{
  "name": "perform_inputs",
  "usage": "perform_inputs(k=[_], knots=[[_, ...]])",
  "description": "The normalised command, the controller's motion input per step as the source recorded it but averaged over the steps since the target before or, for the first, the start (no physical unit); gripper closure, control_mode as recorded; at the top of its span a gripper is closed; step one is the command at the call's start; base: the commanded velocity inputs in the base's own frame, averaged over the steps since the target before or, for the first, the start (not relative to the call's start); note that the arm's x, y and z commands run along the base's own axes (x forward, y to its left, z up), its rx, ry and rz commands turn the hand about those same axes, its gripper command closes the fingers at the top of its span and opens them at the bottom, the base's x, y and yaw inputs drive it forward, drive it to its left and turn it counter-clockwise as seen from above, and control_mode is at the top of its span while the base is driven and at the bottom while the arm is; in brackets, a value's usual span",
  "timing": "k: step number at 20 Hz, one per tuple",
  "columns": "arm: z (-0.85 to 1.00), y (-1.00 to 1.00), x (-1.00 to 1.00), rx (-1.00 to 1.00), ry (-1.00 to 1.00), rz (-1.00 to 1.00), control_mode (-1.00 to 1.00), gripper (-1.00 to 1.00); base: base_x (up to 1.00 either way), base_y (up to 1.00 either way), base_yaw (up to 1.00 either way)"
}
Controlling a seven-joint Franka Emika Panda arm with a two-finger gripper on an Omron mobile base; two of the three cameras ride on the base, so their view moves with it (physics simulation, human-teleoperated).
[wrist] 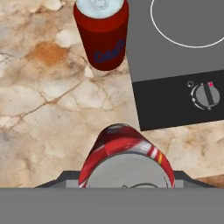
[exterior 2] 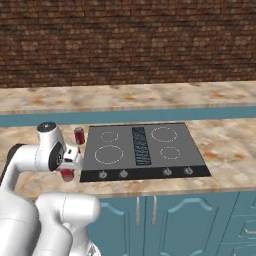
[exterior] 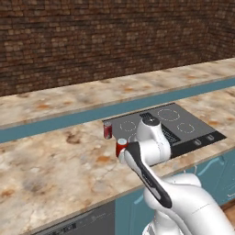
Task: Four empty soda cans are scattered around the kitchen. Gather all the cans and cluster them next to the stove for recycling.
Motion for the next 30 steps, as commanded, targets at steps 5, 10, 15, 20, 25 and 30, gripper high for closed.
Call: perform_inputs(k=[5, 10, 15, 20, 25, 30], knots=[[-0.43, 0.00, 0.24, 0.00, 0.00, 0.00, -1.00, 1.00, 0.00, 0.00, 0.00], [-0.43, 0.04, 0.02, 0.00, 0.11, 0.00, -1.00, 1.00, 0.00, 0.00, 0.00], [-0.43, 0.01, 0.00, 0.00, 0.13, 0.00, -1.00, 1.00, 0.00, 0.00, 0.00], [-0.23, 0.00, 0.04, 0.00, 0.01, 0.00, -1.00, 1.00, 0.00, 0.00, 0.00], [-0.06, 0.00, 0.01, 0.00, 0.00, 0.00, -1.00, 1.00, 0.00, 0.00, 0.00], [0.00, 0.00, 0.00, 0.00, 0.00, 0.00, -1.00, -1.00, 0.00, 0.00, 0.00]])
